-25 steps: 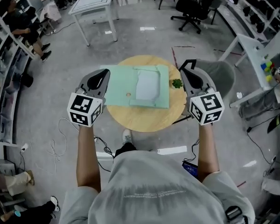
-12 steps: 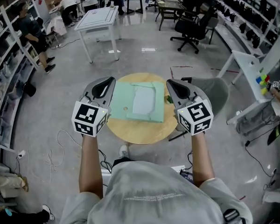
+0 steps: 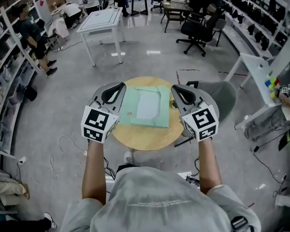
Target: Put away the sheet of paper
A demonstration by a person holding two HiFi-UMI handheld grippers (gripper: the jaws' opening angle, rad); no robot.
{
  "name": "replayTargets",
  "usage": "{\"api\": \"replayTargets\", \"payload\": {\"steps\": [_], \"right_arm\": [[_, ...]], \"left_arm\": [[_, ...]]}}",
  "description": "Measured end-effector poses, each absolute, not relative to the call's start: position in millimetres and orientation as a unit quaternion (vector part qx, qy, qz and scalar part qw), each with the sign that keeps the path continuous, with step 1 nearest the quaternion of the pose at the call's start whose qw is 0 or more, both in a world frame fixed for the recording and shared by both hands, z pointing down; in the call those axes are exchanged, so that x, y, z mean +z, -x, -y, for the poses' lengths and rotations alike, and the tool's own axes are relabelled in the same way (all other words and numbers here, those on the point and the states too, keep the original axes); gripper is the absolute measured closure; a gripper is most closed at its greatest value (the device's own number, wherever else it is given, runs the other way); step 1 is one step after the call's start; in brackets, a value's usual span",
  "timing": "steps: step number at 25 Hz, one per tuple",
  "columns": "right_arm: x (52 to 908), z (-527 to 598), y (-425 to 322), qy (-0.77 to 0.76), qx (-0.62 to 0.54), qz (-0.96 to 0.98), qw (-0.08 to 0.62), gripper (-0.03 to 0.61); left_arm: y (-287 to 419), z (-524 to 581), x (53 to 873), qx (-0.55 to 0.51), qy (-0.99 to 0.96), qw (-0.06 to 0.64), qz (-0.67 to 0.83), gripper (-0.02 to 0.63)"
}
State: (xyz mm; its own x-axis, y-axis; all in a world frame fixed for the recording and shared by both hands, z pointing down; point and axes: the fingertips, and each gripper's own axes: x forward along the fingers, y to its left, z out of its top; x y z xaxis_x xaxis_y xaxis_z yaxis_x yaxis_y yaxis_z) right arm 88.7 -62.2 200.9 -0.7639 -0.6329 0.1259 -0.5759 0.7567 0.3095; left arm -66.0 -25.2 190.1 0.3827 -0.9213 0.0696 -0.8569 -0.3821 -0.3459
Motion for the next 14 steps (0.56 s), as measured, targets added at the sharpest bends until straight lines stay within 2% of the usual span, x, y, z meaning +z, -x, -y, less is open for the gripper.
{"api": "replayTargets", "payload": {"steps": [14], "right_arm": [[219.4, 74.5, -85.2, -0.329, -0.107, 0.931, 0.117, 0.551]], "left_arm": [[57.1, 36.7, 212.6, -0.137, 0.837, 0.105, -0.520, 0.592]]}}
